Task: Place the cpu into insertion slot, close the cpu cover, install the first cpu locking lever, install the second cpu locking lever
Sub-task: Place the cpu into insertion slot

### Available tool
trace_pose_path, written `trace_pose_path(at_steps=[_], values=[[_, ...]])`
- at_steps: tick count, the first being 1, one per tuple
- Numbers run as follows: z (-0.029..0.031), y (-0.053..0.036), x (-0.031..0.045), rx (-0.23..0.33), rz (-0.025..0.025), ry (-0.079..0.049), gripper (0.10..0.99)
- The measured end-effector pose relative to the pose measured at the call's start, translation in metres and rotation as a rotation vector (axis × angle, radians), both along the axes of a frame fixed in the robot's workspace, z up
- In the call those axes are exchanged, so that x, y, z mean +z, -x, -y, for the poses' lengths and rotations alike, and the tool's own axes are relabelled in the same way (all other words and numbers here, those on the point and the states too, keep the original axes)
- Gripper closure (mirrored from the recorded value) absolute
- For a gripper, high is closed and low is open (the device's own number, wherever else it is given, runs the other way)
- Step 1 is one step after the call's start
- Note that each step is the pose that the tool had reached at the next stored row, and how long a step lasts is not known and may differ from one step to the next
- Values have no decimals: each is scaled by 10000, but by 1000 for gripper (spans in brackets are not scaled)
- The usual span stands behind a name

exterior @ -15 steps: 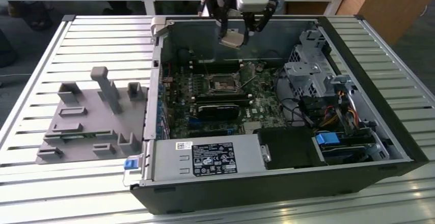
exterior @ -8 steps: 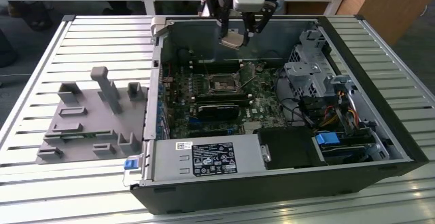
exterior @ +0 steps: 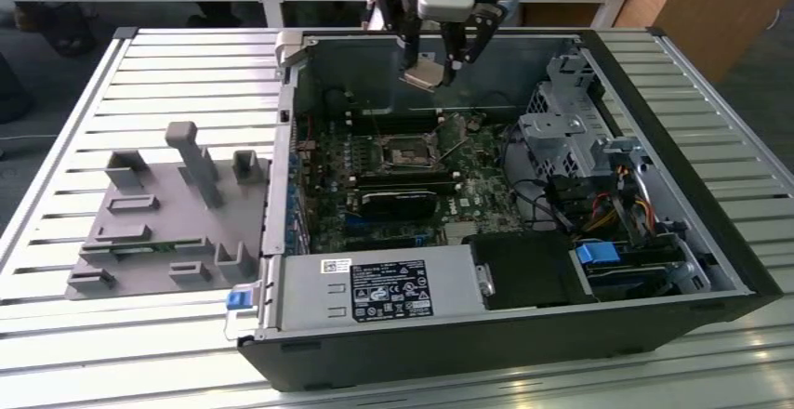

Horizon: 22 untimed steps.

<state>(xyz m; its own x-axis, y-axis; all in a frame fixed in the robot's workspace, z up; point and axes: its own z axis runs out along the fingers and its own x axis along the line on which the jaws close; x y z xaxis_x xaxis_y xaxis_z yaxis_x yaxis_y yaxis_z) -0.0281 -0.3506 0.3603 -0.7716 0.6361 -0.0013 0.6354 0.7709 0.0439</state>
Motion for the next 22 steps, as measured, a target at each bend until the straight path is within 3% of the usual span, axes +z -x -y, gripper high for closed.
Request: trace_pose_path(at_steps=[22], values=[[-1, 0, -18, -2337, -4, 158, 545]])
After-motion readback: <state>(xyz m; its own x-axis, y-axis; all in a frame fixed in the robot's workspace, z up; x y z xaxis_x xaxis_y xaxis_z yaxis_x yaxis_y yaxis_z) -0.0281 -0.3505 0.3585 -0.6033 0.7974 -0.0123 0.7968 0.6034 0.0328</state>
